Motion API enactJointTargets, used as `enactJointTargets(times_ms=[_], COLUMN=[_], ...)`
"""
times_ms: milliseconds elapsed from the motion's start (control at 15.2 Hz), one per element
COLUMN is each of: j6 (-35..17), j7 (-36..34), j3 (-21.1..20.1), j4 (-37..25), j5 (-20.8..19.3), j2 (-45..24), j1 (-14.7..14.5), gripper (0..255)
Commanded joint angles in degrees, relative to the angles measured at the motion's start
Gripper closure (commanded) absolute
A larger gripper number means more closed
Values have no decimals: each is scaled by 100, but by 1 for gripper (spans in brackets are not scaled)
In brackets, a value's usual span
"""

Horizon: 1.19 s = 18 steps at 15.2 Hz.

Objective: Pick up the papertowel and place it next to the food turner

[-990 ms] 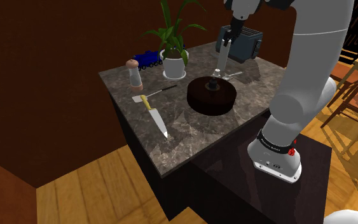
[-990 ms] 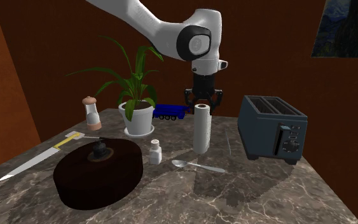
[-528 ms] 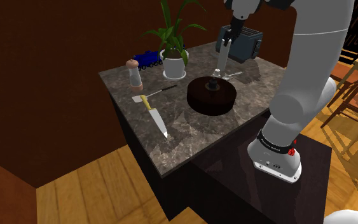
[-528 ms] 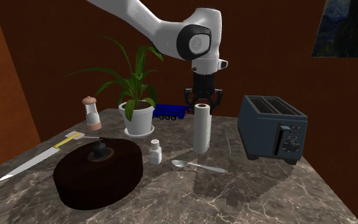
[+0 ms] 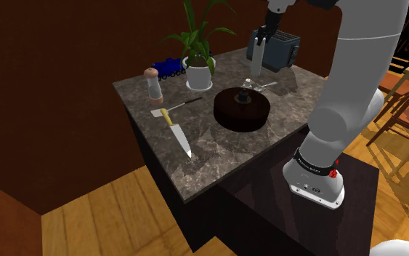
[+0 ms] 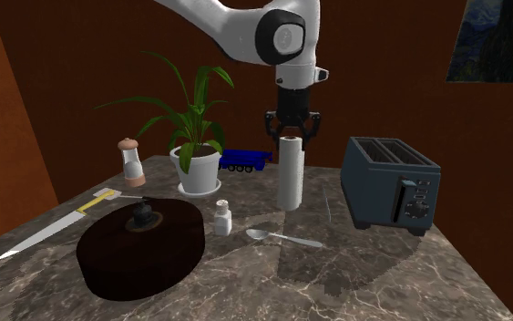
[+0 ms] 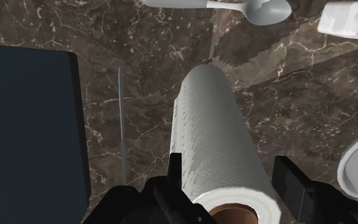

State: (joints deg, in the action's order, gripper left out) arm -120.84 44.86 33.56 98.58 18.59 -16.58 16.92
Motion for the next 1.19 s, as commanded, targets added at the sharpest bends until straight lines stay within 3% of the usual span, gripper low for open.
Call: enactJointTargets(times_ms=[0,1122], j6=[136,1375], j7=[-52,-302], j3=[23,103], j4=[-73,-1244], j5=[-66,-248], j2=[78,189], j1=[-17,49], gripper=[255,255])
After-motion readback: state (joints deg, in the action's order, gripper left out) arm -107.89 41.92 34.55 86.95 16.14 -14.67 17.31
